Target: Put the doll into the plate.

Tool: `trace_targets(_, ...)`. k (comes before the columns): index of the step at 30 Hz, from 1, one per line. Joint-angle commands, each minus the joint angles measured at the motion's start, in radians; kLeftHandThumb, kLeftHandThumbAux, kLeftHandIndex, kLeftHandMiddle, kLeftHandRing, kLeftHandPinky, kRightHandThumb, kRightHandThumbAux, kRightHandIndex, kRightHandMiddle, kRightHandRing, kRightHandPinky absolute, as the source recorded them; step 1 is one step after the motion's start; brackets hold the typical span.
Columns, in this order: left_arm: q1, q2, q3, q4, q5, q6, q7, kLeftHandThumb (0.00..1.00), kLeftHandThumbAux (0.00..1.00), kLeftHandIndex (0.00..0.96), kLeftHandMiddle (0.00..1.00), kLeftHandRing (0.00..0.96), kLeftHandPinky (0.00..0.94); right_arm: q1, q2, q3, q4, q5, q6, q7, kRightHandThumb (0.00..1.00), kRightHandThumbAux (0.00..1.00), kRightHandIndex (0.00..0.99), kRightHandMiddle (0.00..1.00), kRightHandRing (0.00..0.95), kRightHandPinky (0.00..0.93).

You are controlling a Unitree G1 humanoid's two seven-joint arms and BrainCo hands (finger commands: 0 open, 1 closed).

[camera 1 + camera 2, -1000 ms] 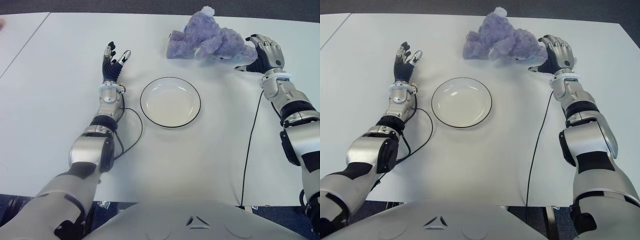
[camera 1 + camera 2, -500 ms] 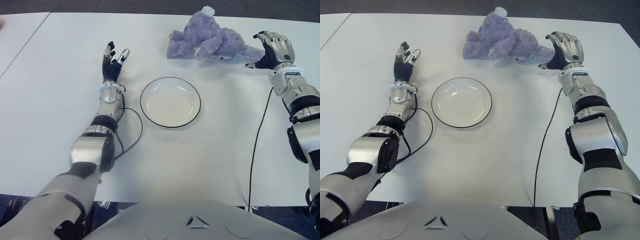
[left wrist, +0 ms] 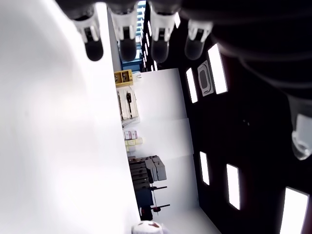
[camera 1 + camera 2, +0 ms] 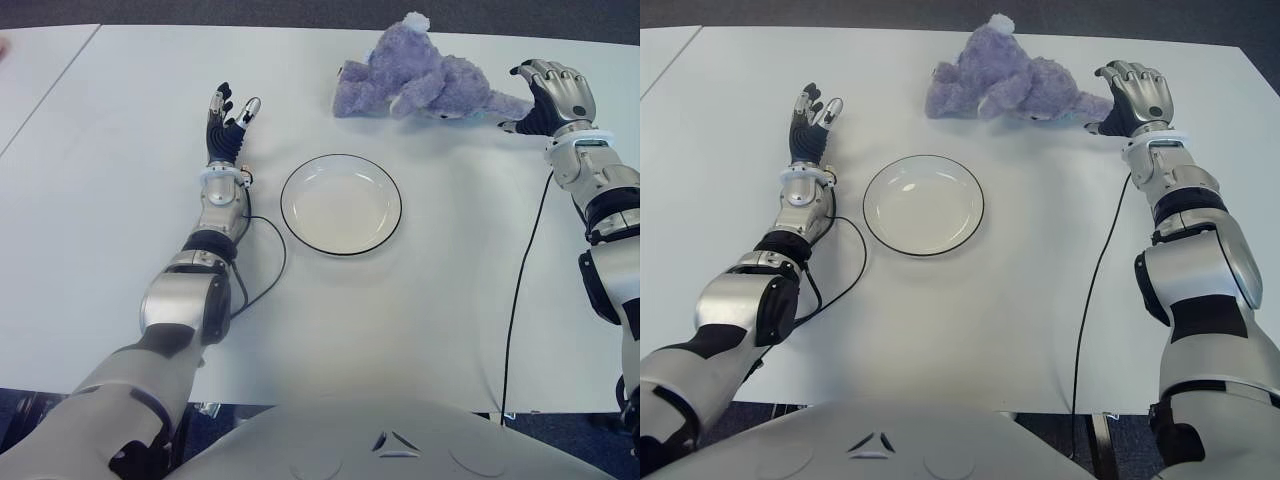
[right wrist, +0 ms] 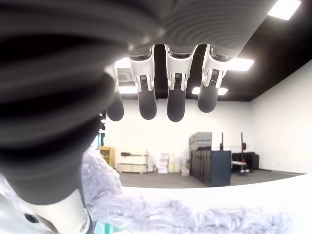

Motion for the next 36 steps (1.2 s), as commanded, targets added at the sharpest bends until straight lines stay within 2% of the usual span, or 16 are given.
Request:
trace_targets(1, 0.262, -0.135, -0.018, 0.167, 0.025, 0.099, -0.032, 0.0, 0.431, 0.079, 0.089, 0.069, 0.028, -0.018, -0.055, 0.008, 0.031, -0.019, 0.016, 0.074, 0.205, 0.804, 0.153, 0.141, 0.127, 0.128)
trace_targets(8, 0.258, -0.135, -0.014, 0.168, 0.023, 0.103, -0.034, 0.0, 0.43, 0.081, 0.089, 0.068, 0.031, 0.006, -0.082, -0.015, 0.036, 0.005, 0.004, 0.11, 0.252, 0.809, 0.157, 0.141, 0.123, 0.125)
trace_targets(13, 0.257, -0.134, -0.007, 0.167, 0.017, 0.101, -0.036, 0.0, 0.439, 0.079, 0.089, 0.07, 0.044, 0.048, -0.08, -0.046, 0.041, 0.04, 0.004, 0.142, 0.338, 0.81, 0.164, 0.139, 0.12, 0.123)
trace_targets(17, 0.259, -0.133, -0.005, 0.166, 0.017, 0.097, -0.031, 0.0, 0.448, 0.075, 0.09, 0.071, 0.047, 0.11, -0.044, -0.066, 0.05, 0.06, 0.02, 0.154, 0.401, 0.804, 0.169, 0.137, 0.121, 0.13)
trace_targets(24, 0.263, -0.127, -0.002, 0.167, 0.015, 0.1, -0.032, 0.0, 0.463, 0.078, 0.092, 0.074, 0.059, 0.127, -0.012, -0.084, 0.045, 0.07, 0.01, 0.18, 0.478, 0.793, 0.173, 0.133, 0.122, 0.142)
trace_targets(31, 0.268, -0.121, -0.003, 0.168, 0.018, 0.101, -0.032, 0.0, 0.474, 0.085, 0.095, 0.079, 0.068, 0.158, 0.051, -0.105, 0.043, 0.092, -0.001, 0.188, 0.534, 0.778, 0.174, 0.135, 0.131, 0.161)
trace_targets(36, 0.268, -0.118, -0.004, 0.167, 0.018, 0.098, -0.034, 0.0, 0.474, 0.085, 0.098, 0.082, 0.072, 0.194, 0.091, -0.1, 0.041, 0.083, -0.041, 0.16, 0.55, 0.769, 0.17, 0.133, 0.138, 0.187)
